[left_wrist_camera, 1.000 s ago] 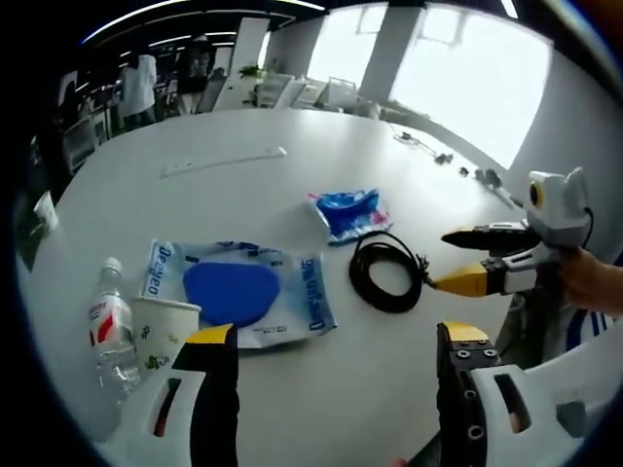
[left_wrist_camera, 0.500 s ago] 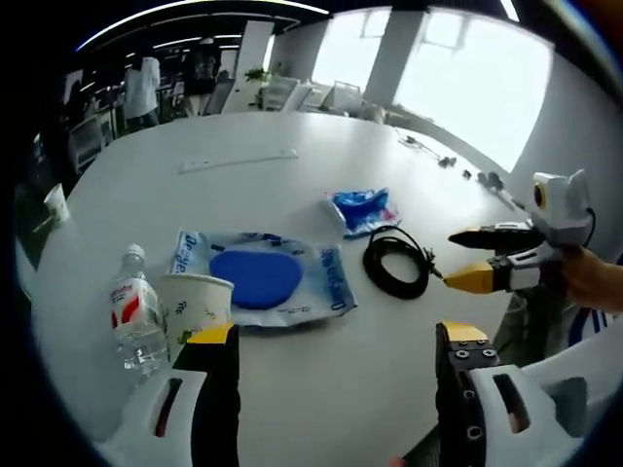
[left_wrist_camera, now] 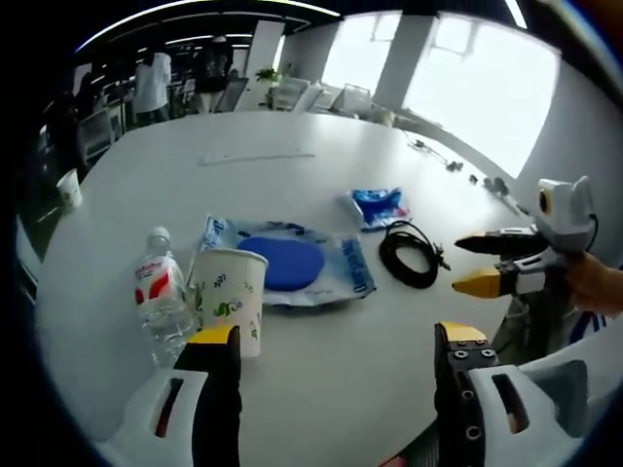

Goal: Arrange the tabletop items into an orderly group along one side of the table until the central work area is clear of visible clutter.

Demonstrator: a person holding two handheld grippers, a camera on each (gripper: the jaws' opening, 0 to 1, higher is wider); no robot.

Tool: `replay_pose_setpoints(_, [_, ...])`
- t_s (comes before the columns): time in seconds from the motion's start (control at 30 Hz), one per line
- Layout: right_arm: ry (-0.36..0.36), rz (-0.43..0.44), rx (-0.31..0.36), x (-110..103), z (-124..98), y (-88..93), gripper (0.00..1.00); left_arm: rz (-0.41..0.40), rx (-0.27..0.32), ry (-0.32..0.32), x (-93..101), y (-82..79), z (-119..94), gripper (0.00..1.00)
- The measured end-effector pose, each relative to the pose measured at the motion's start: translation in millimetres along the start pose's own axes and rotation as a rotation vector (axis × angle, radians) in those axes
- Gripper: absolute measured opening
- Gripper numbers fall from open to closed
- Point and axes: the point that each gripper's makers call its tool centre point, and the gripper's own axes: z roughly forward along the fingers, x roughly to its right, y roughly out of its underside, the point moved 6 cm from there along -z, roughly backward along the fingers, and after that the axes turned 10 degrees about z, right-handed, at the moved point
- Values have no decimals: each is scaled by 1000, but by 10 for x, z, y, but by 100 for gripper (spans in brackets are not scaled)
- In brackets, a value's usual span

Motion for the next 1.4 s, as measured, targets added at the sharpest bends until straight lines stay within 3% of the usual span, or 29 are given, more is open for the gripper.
replay_pose_setpoints(0.77, [-23,-19,-16,-61,65,-23,62,-16,1,-23,-85,26,-20,77])
replay_pose_setpoints(1.4, [-29,-2,-32,123,27,-12,61,-19,-19,-93,-419,-101,63,77])
